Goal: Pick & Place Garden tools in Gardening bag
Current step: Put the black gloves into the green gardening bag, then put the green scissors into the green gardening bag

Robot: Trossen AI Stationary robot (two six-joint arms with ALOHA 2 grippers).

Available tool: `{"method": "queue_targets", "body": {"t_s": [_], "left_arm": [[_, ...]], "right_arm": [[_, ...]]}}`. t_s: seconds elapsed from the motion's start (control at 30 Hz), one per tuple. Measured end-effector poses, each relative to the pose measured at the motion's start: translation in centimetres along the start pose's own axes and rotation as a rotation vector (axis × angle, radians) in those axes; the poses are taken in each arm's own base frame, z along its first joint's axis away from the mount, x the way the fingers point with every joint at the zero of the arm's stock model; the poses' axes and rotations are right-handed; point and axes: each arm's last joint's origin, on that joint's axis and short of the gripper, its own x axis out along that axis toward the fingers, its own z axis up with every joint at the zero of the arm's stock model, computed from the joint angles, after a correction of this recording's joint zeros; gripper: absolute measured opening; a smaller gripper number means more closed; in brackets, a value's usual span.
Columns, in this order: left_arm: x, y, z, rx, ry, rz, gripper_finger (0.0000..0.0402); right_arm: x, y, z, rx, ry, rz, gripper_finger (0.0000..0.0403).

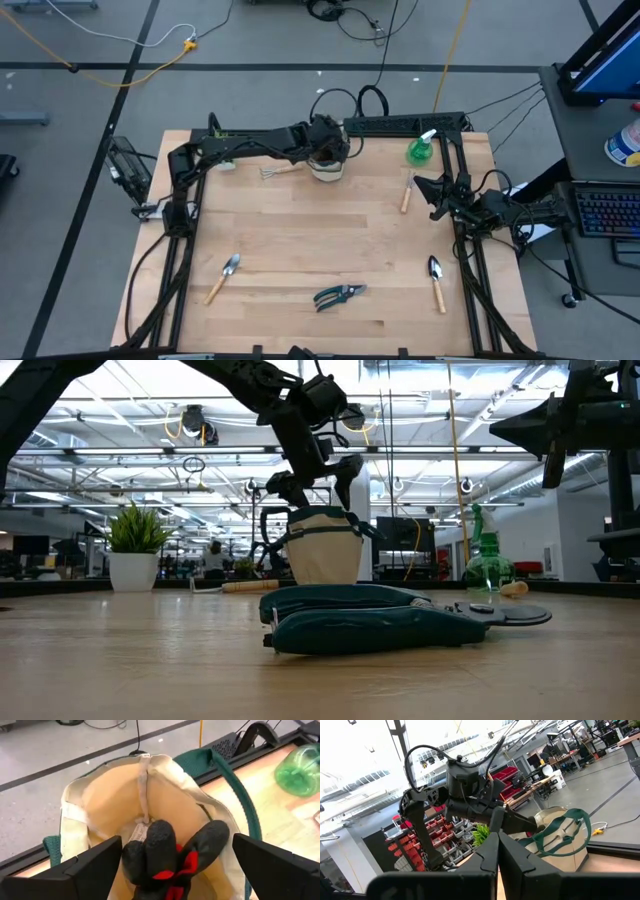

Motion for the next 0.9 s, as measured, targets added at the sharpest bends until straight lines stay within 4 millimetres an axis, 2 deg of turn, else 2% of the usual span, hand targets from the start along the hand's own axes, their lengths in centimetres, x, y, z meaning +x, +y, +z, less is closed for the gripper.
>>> {"method": "queue_targets", "body": {"t_s": [0.33, 0.63, 0.9], "left_arm": [[-3.1, 1.2, 2.6, -0.028, -0.095, -0.021, 0.0392], [-8.9, 1.5, 4.7, -0.068, -0.191, -0.111, 0.0392], [-13.5, 1.1, 4.4, -0.039, -0.193, -0.178, 0.0392]], "right_arm": [[0.0, 0.0, 0.1, 0.005, -0.007, 0.003, 0.0000], [0.0, 0.0, 0.1, 0.004, -0.006, 0.003, 0.0000], [0.0, 0.1, 0.2, 0.014, -0.020, 0.008, 0.0000]]}}
